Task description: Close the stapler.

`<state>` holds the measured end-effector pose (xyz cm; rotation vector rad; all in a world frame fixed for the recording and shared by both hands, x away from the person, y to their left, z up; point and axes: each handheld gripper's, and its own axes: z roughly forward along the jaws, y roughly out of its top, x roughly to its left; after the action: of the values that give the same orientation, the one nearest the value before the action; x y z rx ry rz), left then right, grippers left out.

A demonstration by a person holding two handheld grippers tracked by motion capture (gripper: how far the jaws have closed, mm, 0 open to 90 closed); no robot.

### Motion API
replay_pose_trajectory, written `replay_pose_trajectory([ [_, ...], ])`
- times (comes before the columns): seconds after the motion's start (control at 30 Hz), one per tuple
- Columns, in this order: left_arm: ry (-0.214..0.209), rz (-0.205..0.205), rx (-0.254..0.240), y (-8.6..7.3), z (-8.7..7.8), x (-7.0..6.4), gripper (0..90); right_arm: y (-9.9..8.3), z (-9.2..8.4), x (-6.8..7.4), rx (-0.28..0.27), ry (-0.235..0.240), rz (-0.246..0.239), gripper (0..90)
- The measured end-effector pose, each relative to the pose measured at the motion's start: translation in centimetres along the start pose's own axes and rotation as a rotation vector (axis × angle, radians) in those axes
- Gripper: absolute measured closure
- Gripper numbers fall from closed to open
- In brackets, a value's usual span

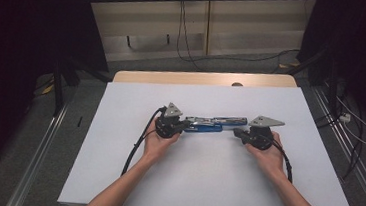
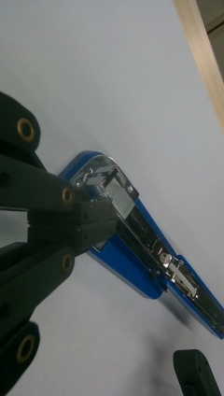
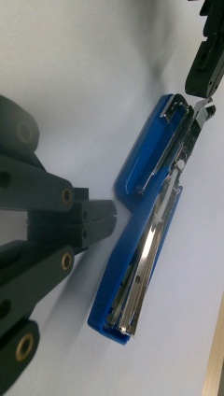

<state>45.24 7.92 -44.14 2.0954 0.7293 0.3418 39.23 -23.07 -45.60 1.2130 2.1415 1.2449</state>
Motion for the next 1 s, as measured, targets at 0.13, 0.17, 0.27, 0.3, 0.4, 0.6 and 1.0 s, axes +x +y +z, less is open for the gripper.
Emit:
replay_pose_trajectory([
  [0.13,-0.010,-0.007,-0.012,0.0,0.4,0.3,90.0,0.1,0.0,0.1,0.004,0.003,-0.005,90.0],
  [0.17,-0.010,-0.008,-0.007,-0.1,0.4,0.4,90.0,0.1,0.0,0.1,0.005,0.003,-0.005,90.0],
  [0.27,-0.012,-0.001,0.009,-0.3,0.8,0.2,90.0,0.1,0.0,0.0,0.005,0.000,0.000,90.0],
  [0.3,-0.009,-0.001,0.007,-0.4,0.9,0.1,90.0,0.1,0.0,0.0,0.005,0.001,0.002,90.0],
  [0.4,-0.019,-0.015,-0.003,-0.4,1.1,0.0,90.0,0.0,0.1,-0.1,0.011,0.006,0.003,90.0],
  [0.6,-0.021,0.009,0.006,-0.2,1.2,-0.3,90.0,0.2,0.4,-0.2,0.026,0.008,0.003,90.0],
  [1.0,-0.026,0.016,0.000,-0.2,1.5,-0.5,90.0,0.4,0.9,-0.2,0.052,0.008,0.007,90.0],
])
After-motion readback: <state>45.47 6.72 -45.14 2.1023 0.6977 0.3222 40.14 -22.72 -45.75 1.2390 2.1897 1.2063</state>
